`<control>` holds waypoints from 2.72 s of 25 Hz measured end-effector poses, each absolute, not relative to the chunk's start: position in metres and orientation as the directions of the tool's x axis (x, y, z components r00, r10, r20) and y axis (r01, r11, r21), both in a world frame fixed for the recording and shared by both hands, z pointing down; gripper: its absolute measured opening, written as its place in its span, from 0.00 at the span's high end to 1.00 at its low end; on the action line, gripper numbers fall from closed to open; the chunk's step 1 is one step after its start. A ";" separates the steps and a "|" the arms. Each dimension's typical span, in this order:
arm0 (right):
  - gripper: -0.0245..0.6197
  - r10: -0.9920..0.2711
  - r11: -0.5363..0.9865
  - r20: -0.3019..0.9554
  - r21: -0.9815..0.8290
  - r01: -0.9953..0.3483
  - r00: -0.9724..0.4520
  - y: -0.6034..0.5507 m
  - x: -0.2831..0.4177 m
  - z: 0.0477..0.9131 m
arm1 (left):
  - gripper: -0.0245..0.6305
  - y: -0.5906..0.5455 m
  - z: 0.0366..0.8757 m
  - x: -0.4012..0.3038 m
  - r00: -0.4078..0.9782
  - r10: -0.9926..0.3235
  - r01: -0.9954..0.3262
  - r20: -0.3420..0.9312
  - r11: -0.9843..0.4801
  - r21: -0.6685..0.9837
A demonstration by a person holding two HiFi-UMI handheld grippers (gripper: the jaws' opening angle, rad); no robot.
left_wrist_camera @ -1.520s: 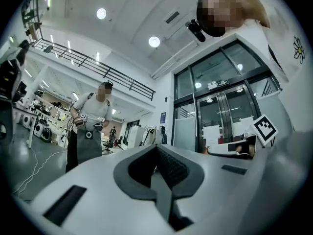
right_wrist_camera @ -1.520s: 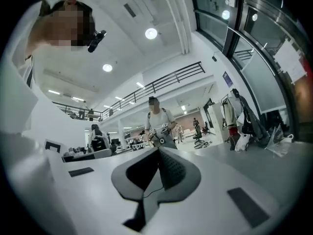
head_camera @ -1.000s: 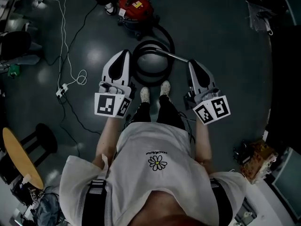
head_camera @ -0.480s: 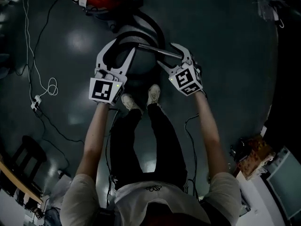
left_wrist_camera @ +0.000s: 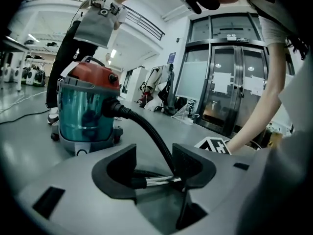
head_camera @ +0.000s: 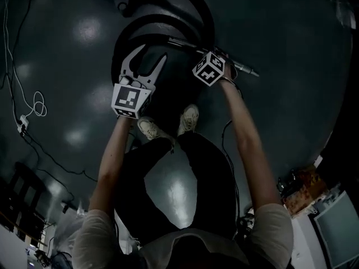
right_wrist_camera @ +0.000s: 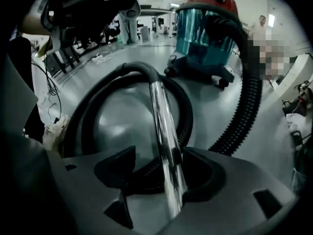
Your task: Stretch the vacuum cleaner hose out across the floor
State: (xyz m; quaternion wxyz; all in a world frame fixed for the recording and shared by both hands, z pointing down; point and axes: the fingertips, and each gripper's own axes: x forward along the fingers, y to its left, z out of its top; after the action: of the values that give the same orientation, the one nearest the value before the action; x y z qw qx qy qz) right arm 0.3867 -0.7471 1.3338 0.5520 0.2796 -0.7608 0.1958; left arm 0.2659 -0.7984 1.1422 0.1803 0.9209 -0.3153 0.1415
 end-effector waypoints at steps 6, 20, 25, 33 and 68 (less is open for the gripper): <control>0.49 -0.185 0.827 0.983 0.165 -0.538 0.017 -0.752 0.393 1.384 | 0.64 -0.802 1.173 0.242 0.744 -0.531 -0.646 0.405 -0.727 0.234; 0.69 -0.450 0.808 0.892 0.429 -0.403 0.047 -0.784 0.372 1.060 | 0.64 -0.796 0.897 0.198 0.729 -0.560 -0.646 0.392 -0.753 0.125; 0.69 -0.665 0.728 0.747 0.644 -0.235 -0.015 -0.835 0.363 0.833 | 0.64 -0.793 0.722 0.184 0.725 -0.611 -0.642 0.319 -0.767 -0.010; 0.69 -0.863 0.474 0.478 0.878 0.067 -0.162 -0.811 0.315 0.494 | 0.64 -0.754 0.436 0.151 0.721 -0.690 -0.656 0.055 -0.706 -0.266; 0.69 -0.779 -0.369 0.147 0.680 0.634 -0.610 -0.558 0.147 0.251 | 0.63 -0.543 0.309 0.166 0.897 -0.147 -0.053 0.416 -0.972 -0.230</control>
State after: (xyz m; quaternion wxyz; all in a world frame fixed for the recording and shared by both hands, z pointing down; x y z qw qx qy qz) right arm 0.1474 -0.5581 0.2509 0.4300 0.1001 -0.3615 -0.8212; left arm 0.1662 -0.5430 0.3087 -0.1068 0.9681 -0.0518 0.2207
